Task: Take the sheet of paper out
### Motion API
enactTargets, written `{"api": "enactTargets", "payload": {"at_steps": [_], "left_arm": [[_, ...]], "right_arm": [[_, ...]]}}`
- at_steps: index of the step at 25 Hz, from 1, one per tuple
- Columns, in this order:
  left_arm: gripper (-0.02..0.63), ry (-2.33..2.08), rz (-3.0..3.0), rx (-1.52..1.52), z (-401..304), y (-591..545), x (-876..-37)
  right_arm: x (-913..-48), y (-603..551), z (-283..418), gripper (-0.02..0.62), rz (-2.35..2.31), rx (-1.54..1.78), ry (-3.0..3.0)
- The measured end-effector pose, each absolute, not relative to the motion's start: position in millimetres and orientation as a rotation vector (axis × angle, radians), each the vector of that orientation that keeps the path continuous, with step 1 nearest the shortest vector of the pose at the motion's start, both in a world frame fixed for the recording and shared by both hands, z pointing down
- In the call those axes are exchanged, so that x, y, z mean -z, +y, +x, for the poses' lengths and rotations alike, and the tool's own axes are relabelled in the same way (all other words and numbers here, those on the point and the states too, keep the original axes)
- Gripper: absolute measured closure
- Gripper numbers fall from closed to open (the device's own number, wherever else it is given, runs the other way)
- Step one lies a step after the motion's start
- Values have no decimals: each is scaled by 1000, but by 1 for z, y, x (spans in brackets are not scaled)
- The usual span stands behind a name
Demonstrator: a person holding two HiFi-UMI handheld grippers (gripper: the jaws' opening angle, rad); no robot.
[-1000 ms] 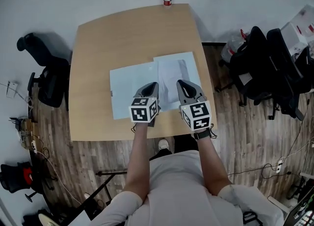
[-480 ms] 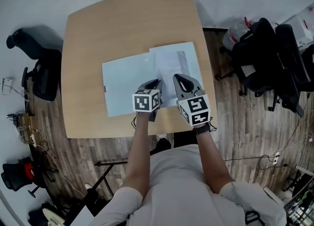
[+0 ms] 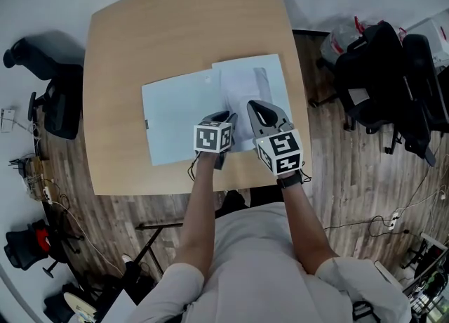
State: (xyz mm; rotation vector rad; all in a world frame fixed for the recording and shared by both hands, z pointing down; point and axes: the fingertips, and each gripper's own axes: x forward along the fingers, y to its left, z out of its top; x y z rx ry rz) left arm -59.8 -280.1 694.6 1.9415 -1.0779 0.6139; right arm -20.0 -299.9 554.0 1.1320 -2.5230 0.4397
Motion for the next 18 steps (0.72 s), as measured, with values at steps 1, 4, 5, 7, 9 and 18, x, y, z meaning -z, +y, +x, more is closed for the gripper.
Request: {"api": "enactTargets", "payload": {"at_steps": [1,4,5,7,9,18], "left_arm": [[504,-1066,1936,-616,-58,-280,-697],[480,-1034,1913,-634,-57,-278,-706],[477,-1029,1906,-643,-57,-278,-709],[469,-1017,1896,-651,-57,-278,-713],[462,-998,1893,-650,-55,-280,-717],[436,-940,1868,-651,-44,-276,-728]], "right_arm": [[-555,-301,-20,583,1131,-443,-2522],[-558,-304,-19,583,1128,-456,-2519],[-559,-304,-18,583,1127,-459,-2518],[-562,-305,-18,583,1122,-467,-2517],[-564,-307,-18,583,1119,-476,-2516],[-568,-314,-23,583,1100,-494,-2527]]}}
